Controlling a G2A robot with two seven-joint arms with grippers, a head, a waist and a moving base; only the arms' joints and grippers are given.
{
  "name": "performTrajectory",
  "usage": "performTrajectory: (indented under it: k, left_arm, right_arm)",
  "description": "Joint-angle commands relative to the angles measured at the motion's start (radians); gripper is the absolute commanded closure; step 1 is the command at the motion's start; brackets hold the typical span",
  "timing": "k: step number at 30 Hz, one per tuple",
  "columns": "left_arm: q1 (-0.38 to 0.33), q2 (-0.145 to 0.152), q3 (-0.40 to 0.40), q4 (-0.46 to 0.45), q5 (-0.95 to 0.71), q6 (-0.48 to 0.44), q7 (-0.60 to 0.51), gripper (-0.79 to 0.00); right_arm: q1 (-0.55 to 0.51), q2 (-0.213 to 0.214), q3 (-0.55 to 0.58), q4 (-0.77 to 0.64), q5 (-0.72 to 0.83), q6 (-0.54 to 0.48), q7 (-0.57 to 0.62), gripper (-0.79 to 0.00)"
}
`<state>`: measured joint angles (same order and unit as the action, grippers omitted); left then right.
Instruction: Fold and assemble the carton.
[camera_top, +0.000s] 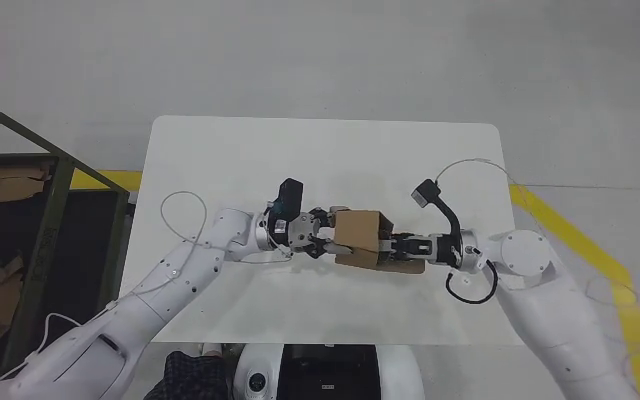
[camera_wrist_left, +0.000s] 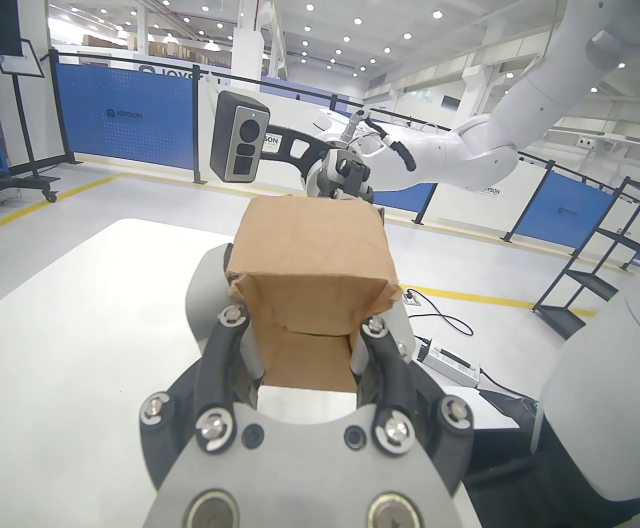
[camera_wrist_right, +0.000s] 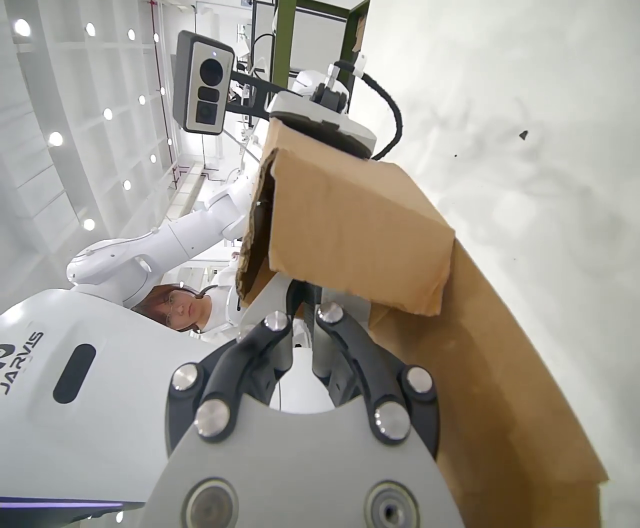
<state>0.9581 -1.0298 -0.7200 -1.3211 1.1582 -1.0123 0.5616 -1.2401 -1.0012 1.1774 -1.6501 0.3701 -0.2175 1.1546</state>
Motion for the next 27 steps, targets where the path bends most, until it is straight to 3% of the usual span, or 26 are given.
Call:
performTrajectory:
  k: [1,8,20,27]
  left_arm:
    - [-0.003,0.000,0.003,0.001,-0.002,0.000,0.002,-0.363]
    - [-0.009,0.001,0.010,0.012,-0.002,0.000,0.014,-0.360]
    - [0.004,0.008,-0.003,0.011,0.012,0.000,0.039,-0.357]
    - [0.015,0.010,-0.004,-0.008,0.020,0.000,0.045,-0.357]
  right_arm:
    - [0.009,-0.002,-0.009,0.010,0.005,-0.004,0.001,0.000]
    - [0.020,-0.002,-0.001,0.042,0.019,-0.024,0.000,0.000]
    - [-0.064,0.032,0.177,0.022,0.005,-0.027,-0.038,0.000]
    - [-0.036,0.029,0.164,0.043,-0.041,-0.028,-0.086,0.000]
